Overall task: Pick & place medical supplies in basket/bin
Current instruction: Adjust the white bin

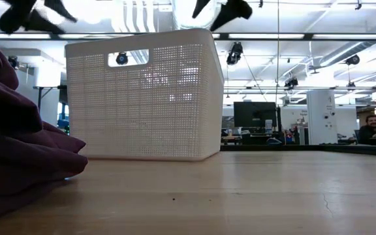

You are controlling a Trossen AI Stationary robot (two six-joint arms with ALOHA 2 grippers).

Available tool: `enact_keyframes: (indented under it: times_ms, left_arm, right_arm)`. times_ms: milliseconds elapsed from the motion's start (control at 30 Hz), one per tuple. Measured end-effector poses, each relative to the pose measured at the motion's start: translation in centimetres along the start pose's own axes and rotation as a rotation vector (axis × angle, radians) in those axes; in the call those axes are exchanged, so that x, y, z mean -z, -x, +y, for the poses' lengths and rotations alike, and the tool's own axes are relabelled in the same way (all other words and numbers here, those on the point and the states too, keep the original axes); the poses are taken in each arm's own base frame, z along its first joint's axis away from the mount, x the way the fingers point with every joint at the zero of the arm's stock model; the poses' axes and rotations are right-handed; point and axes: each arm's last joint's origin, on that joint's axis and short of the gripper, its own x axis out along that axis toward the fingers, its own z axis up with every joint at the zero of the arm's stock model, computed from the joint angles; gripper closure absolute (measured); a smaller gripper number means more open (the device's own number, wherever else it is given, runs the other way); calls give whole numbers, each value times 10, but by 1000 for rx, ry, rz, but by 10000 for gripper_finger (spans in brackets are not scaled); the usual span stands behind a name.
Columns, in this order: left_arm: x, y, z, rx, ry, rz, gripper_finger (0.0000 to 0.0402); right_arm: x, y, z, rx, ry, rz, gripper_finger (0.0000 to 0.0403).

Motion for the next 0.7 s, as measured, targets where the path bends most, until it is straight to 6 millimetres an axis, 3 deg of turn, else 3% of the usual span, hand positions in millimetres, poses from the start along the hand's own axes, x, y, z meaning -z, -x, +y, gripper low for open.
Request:
enact_keyframes:
  times_ms: [100,267,367,700]
  left_arm:
    - [10,-7,12,-66,36,-1,210]
    - [34,-20,27,-149,152,66,321]
    - [46,-28,26,-124,189,113,383]
    - [66,-77,6,105,188,253,400]
  right_arm:
    - [10,-1,3,20,-46,34,125]
    - [34,4,16,34,-78,90,196]
    - [47,5,21,92,-95,122,237]
    - [85,15,42,108,-145,148,334]
